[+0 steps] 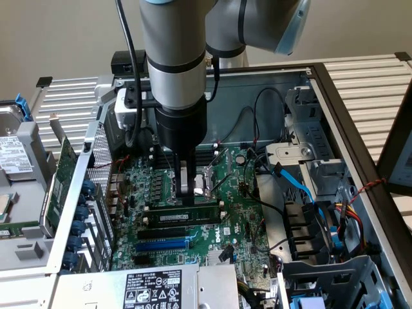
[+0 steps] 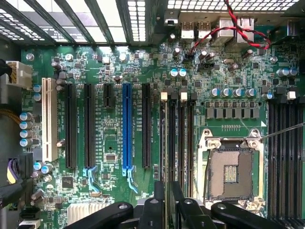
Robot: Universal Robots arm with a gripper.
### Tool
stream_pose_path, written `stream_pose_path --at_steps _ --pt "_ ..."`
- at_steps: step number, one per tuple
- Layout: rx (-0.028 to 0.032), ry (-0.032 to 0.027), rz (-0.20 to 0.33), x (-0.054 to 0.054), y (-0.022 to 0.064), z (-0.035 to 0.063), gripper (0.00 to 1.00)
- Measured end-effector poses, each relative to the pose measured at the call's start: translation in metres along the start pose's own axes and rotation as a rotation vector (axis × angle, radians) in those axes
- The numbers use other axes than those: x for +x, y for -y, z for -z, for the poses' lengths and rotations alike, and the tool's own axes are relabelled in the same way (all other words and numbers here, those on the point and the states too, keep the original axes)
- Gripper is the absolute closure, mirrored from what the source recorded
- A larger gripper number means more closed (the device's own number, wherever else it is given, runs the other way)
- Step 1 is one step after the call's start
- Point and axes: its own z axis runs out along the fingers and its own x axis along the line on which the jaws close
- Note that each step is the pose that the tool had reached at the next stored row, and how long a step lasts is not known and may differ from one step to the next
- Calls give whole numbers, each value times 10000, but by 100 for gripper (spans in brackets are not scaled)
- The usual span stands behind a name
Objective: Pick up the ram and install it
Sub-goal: 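Press down the ram until it locks into place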
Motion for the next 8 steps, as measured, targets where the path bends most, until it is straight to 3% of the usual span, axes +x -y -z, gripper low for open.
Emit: stream_pose_path --at_steps 2,8 --pt "-1 -1 1 -2 -1 -2 89" --pt "-13 -4 -1 -2 -2 -8 90"
